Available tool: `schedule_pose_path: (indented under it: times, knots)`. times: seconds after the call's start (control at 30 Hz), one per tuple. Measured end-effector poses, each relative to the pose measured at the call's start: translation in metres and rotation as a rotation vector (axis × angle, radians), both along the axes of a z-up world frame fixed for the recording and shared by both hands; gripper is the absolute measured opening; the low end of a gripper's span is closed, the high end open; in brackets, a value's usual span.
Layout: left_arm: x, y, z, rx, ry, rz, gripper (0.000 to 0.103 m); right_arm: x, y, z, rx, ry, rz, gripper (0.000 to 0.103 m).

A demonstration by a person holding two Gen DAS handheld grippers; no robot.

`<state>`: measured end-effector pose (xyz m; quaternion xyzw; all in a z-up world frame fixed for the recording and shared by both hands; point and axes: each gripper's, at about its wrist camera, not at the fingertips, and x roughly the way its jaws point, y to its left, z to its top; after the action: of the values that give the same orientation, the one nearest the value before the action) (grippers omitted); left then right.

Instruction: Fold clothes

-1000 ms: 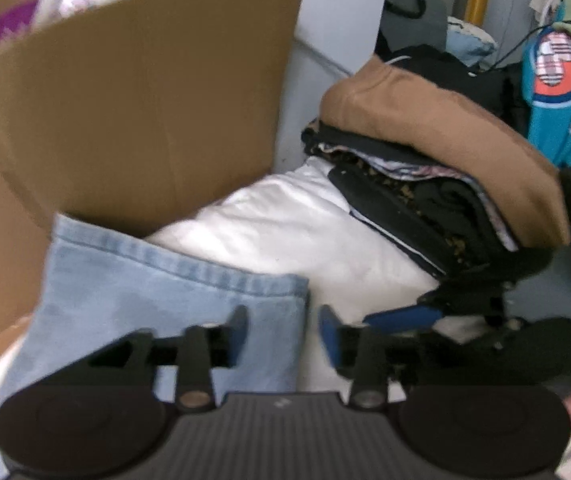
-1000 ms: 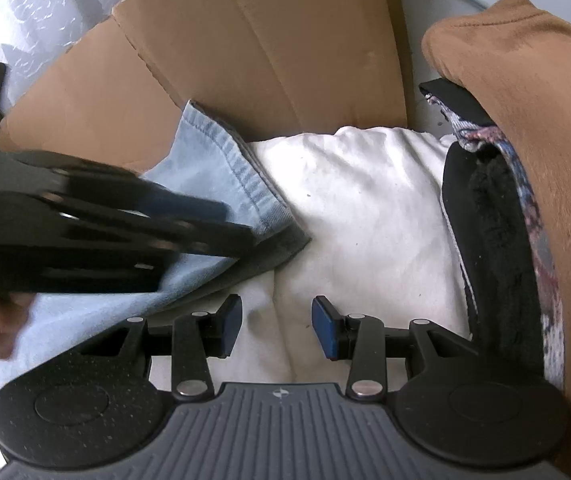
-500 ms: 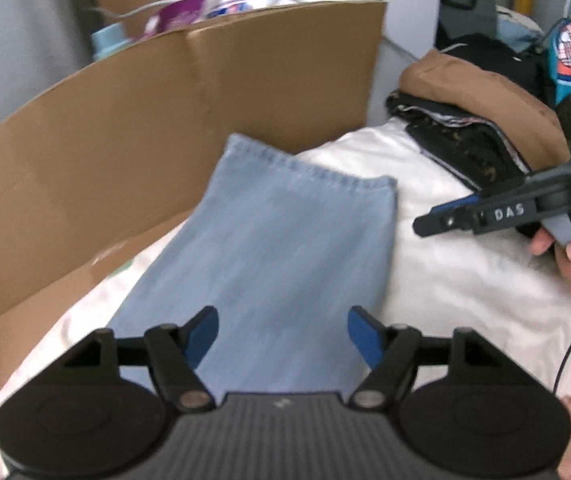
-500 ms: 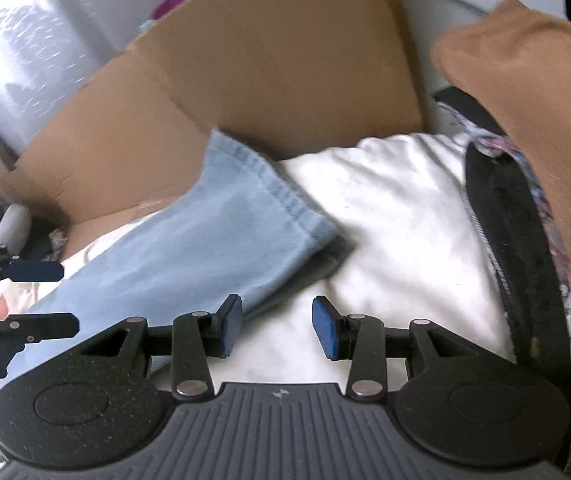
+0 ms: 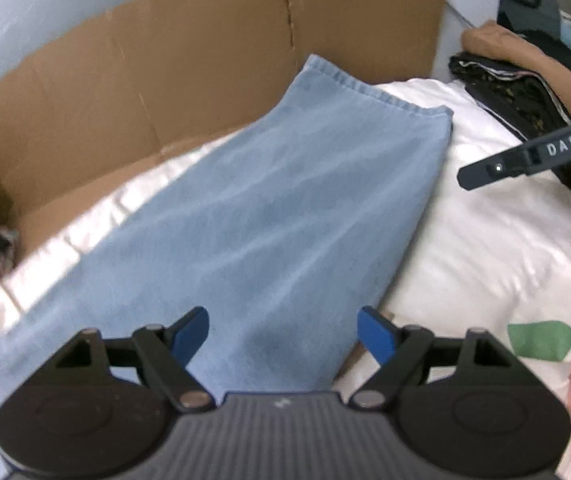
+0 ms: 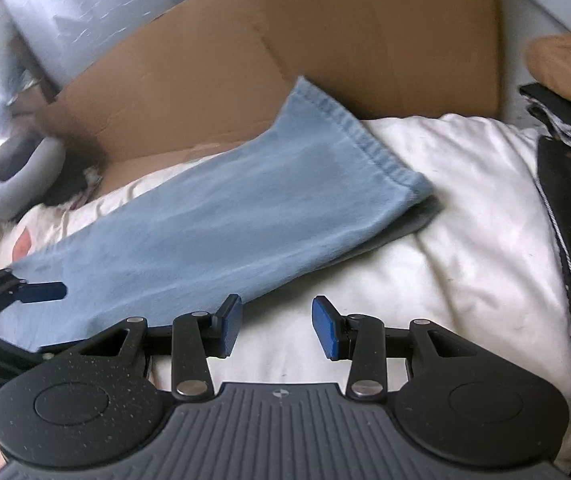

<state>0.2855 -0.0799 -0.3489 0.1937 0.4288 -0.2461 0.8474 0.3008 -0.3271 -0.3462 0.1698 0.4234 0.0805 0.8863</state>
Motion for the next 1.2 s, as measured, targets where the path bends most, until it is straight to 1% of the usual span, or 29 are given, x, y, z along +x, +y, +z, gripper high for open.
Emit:
schedule_pose_path:
  times: [0.1,0.17,0.23,0.3,0.33,0.43,0.5,0.6,0.7,0.73,0.8,0.87,0.9,0.97,1.03,1.07,1.13,1.2]
  knots:
    - [-0.003,0.006,-0.004,0.006,-0.017,0.011,0.085,0.0,0.009,0.002,-0.007,0.003,0.017,0.046]
    - [-0.004,0.007,-0.008,0.009,-0.013,0.02,0.087,-0.001,0.016,0.002,-0.004,0.009,0.024,0.046]
    - [-0.006,0.01,-0.012,-0.004,-0.006,0.022,0.094,-0.002,0.022,-0.001,-0.01,0.02,0.029,0.047]
    - [-0.01,0.011,-0.016,0.001,-0.02,0.011,0.098,-0.001,0.029,-0.006,-0.024,0.04,0.028,0.051]
    - [-0.012,0.01,-0.019,0.013,-0.027,0.001,0.099,-0.001,0.033,-0.007,-0.031,0.044,0.029,0.056]
    - [-0.018,0.006,-0.031,0.062,-0.036,-0.03,0.099,0.0,0.043,-0.011,-0.047,0.052,0.047,0.056]
    - [-0.019,0.004,-0.038,0.105,-0.057,-0.034,0.099,0.001,0.049,-0.013,-0.045,0.062,0.049,0.056]
    - [-0.019,0.002,-0.044,0.137,-0.091,-0.043,0.102,0.002,0.056,-0.015,-0.042,0.07,0.057,0.056]
    - [-0.019,0.001,-0.043,0.156,-0.135,-0.039,0.102,0.001,0.063,-0.015,-0.05,0.073,0.078,0.056]
    - [-0.018,0.0,-0.042,0.161,-0.151,-0.037,0.097,0.0,0.064,-0.017,-0.053,0.075,0.082,0.056]
    - [-0.019,0.001,-0.037,0.162,-0.181,-0.037,0.091,-0.001,0.067,-0.02,-0.061,0.081,0.09,0.056]
    - [-0.021,0.004,-0.028,0.146,-0.202,-0.033,0.09,-0.001,0.07,-0.023,-0.066,0.082,0.094,0.056]
    - [-0.022,0.006,-0.023,0.13,-0.21,-0.029,0.089,-0.001,0.07,-0.023,-0.065,0.078,0.091,0.056]
    - [-0.023,0.011,-0.014,0.081,-0.216,-0.016,0.078,-0.001,0.07,-0.023,-0.058,0.073,0.087,0.056]
    - [-0.022,0.015,-0.007,0.032,-0.212,0.0,0.058,0.0,0.072,-0.02,-0.067,0.052,0.097,0.056]
    - [-0.021,0.016,-0.004,0.01,-0.205,0.003,0.051,0.001,0.073,-0.018,-0.071,0.042,0.101,0.056]
    - [-0.02,0.016,0.0,-0.024,-0.184,-0.006,0.024,0.003,0.076,-0.015,-0.078,0.022,0.112,0.056]
    - [-0.017,0.014,0.001,-0.038,-0.166,-0.022,0.011,0.006,0.079,-0.011,-0.081,0.002,0.123,0.056]
